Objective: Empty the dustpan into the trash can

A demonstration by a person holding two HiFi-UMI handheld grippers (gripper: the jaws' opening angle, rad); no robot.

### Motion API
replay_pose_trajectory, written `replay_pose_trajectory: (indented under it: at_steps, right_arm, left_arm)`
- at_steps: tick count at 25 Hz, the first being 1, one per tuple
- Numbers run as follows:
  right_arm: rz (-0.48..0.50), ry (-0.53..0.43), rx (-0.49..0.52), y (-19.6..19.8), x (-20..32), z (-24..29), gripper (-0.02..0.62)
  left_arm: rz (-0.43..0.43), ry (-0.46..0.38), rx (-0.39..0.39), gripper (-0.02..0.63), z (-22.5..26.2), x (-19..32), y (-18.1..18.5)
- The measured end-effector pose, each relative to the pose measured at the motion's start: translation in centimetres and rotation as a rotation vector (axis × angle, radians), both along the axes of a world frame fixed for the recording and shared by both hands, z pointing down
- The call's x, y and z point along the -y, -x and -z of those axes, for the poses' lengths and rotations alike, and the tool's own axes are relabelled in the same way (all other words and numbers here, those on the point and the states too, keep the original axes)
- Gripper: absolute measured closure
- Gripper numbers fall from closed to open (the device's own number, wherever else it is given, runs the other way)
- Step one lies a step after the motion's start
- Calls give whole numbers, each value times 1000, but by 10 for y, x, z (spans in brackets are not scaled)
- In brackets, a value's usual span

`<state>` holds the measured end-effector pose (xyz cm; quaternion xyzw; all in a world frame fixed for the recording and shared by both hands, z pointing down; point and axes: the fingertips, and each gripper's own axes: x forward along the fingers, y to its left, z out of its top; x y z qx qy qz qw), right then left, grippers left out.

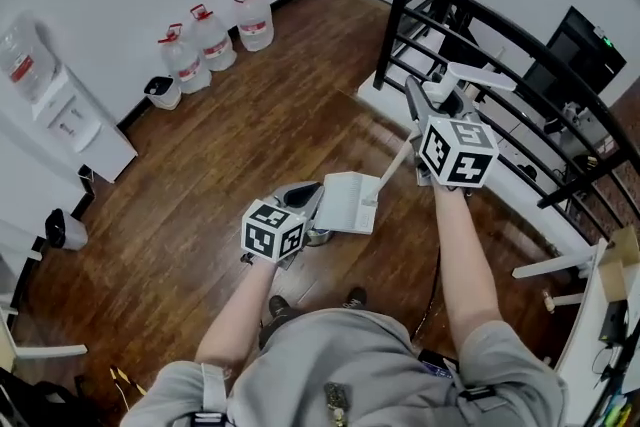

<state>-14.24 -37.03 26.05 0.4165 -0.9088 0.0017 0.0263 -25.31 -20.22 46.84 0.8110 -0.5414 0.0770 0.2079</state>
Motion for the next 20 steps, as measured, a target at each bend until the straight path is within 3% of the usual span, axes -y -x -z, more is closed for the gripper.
replay_pose_trajectory:
  at_steps: [10,20]
  right_arm:
    - [-116,78,18,-128,41,-44,403]
    - [-206,196,-22,-216,64,-162,403]
  left_arm:
    - [-110,38,3,602,-16,51,-93]
    - [-159,143,21,603,-59,73,-147]
